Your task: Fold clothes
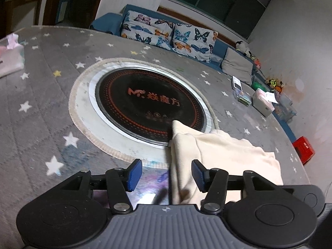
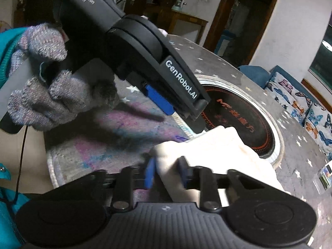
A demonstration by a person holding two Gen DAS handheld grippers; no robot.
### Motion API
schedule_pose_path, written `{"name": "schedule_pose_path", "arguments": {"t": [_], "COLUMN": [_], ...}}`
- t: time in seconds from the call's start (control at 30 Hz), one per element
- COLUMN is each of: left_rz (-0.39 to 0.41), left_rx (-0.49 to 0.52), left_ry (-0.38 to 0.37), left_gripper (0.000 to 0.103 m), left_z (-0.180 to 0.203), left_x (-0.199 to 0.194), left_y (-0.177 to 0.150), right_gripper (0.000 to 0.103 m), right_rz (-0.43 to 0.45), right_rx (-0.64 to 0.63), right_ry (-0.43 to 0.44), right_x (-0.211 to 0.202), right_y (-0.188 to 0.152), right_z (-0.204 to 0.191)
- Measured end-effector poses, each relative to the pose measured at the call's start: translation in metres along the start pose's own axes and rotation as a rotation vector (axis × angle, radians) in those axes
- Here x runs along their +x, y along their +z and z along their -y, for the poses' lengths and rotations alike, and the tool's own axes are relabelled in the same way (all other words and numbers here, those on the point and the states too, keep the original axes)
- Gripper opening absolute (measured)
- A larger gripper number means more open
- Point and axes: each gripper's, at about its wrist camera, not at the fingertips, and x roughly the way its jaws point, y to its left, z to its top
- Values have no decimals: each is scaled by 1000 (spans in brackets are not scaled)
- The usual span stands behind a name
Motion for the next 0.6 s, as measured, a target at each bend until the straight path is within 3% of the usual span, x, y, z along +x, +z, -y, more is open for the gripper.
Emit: {"name": "schedule_pose_path", "arguments": {"t": [0.2, 0.6], "left_rz": [-36, -88], "left_rx": [-107, -291], "left_ry": [-24, -52], "left_gripper": [67, 74], "left_z": [-3, -4], "left_x": [10, 26], "left_y": [5, 14], "right_gripper": [10, 8], "right_rz": [40, 122], "right_rx": [99, 230], "right_ry": [35, 66], "right_x": [-11, -36], "right_y": [0, -3], "right_z": [19, 44]}}
